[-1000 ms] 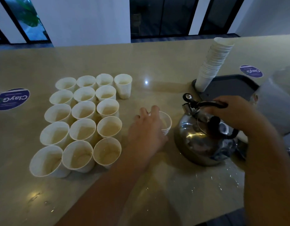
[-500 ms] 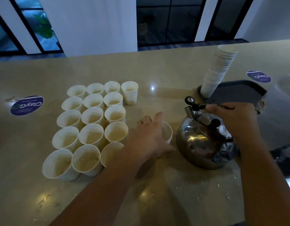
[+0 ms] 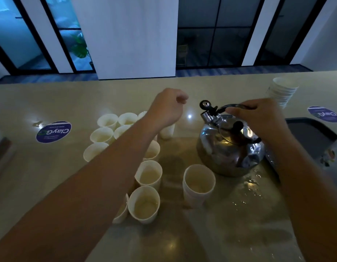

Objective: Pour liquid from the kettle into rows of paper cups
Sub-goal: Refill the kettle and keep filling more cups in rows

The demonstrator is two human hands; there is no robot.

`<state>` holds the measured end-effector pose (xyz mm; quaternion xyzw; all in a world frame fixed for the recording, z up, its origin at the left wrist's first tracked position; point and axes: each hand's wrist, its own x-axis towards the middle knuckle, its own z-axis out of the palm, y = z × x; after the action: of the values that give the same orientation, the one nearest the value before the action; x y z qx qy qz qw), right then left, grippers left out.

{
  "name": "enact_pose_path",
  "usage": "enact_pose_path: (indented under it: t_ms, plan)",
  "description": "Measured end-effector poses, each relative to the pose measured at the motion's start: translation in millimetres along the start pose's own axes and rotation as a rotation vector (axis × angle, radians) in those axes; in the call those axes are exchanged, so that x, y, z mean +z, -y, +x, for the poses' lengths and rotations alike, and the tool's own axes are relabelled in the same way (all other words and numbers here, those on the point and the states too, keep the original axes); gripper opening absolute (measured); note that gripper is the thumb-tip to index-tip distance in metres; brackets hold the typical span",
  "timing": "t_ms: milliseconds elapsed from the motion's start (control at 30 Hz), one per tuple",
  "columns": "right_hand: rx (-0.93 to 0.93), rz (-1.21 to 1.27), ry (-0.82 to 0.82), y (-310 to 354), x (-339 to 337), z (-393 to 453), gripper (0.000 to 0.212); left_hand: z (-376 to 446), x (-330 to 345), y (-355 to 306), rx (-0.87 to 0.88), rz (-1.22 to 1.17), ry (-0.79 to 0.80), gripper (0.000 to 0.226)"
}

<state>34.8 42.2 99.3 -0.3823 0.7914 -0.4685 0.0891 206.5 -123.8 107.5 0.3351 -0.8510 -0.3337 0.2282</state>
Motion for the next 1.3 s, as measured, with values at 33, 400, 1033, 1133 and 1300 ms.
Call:
enact_pose_path:
  t_ms: [33,400,1033,1133,1300]
  plan:
    - [-0.018,-0.016,0.015,5.4,2.7,6.4,0.028,7.7,-1.5,1.8,0.009,-0.01,-0.002,0.043]
    - [-0.129,-0.092,0.145,37.2,49.6,52.5,0.02,46.9,-14.6,12.8,0.018,0.017,0.03,0.031]
    - [-0.214,-0.342,0.298,64.5,83.2,84.5,0.024,47.9,-17.1,39.1,-0.06,-0.031,0.025,0.03]
    - [-0.203,-0.372,0.317,67.0,84.1,87.0,0.023,47.5,-17.3,40.2,-0.074,-0.043,0.039,0.031]
    - [-0.196,-0.399,0.321,68.8,85.3,90.1,0.024,47.6,-17.6,40.3,-0.081,-0.059,0.042,0.034]
